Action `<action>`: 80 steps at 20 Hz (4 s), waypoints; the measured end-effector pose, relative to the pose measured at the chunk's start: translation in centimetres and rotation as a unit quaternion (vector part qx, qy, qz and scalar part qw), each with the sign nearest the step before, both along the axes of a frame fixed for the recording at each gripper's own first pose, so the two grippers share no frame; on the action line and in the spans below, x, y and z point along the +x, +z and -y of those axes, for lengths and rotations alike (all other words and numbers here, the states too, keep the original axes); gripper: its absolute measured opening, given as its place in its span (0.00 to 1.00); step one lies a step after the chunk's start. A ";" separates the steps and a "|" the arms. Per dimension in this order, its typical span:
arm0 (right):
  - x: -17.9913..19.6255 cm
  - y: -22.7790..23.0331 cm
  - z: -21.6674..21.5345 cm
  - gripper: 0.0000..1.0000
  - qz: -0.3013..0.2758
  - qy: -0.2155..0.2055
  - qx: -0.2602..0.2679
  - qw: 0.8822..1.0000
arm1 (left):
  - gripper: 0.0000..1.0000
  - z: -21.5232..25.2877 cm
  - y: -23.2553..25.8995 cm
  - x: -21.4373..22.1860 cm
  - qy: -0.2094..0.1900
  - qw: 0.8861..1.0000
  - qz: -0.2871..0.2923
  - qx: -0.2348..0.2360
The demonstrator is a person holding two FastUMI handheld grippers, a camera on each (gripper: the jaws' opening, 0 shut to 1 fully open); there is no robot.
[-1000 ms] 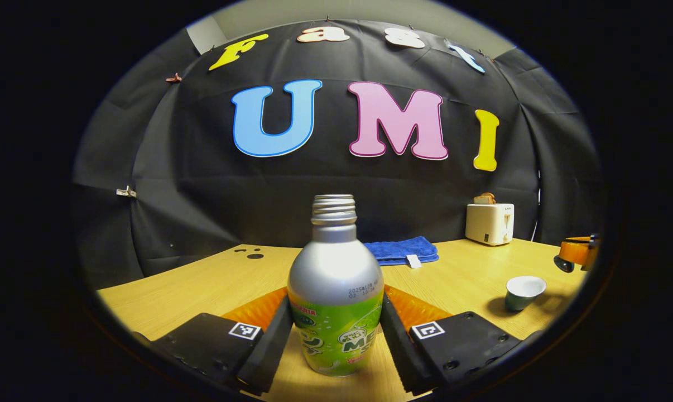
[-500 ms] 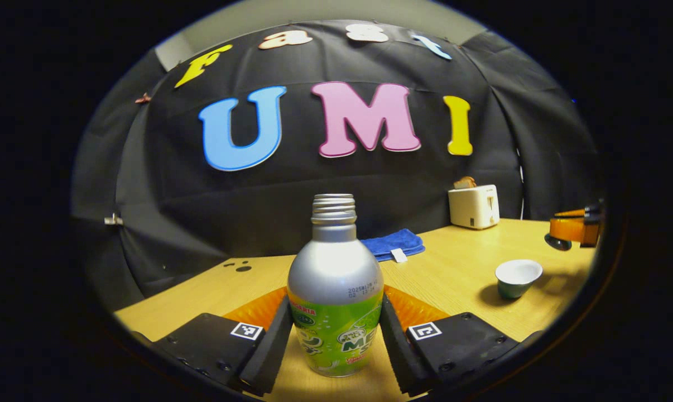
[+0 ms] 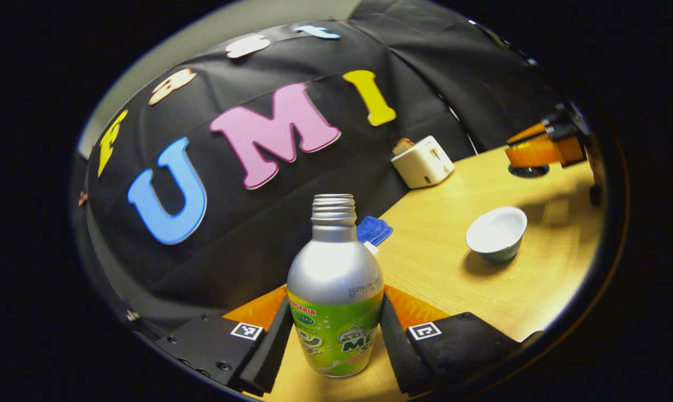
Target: Open the teacup lid with one hand, grasp the water bottle and pour water into the teacup with the other hand; after pouring, place the water bottle on the coaster and then close the teacup lid.
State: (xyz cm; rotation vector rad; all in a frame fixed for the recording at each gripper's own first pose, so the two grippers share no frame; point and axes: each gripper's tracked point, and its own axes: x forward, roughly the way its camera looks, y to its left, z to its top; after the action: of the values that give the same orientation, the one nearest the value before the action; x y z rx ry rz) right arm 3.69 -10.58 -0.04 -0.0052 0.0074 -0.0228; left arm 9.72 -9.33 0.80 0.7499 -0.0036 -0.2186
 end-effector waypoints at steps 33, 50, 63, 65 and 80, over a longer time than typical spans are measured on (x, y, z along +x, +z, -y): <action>-0.1 0.1 1.8 0.29 0.001 -0.002 -0.001 1.000 | 0.80 7.2 -2.9 2.4 -0.147 0.829 -0.013 0.540; 0.0 0.1 1.9 0.25 0.001 -0.001 -0.001 1.000 | 0.80 7.1 -1.8 2.6 -0.151 0.770 -0.003 0.620; -0.1 0.1 1.8 0.29 0.001 0.004 -0.001 1.000 | 0.81 7.9 0.6 3.0 -0.155 0.714 0.019 0.682; -0.1 0.1 1.8 0.29 0.001 0.005 -0.001 1.000 | 0.80 8.0 0.9 3.0 -0.154 0.708 0.020 0.689; -0.1 0.1 1.8 0.25 0.001 0.005 -0.002 1.000 | 0.81 8.5 2.1 2.5 -0.148 0.675 0.043 0.722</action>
State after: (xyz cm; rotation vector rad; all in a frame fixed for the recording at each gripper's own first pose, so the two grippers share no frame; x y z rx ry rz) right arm 3.56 -12.36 0.03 -0.0084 0.0060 -0.0133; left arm 12.24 -17.78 2.88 2.3853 -0.0465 -0.5045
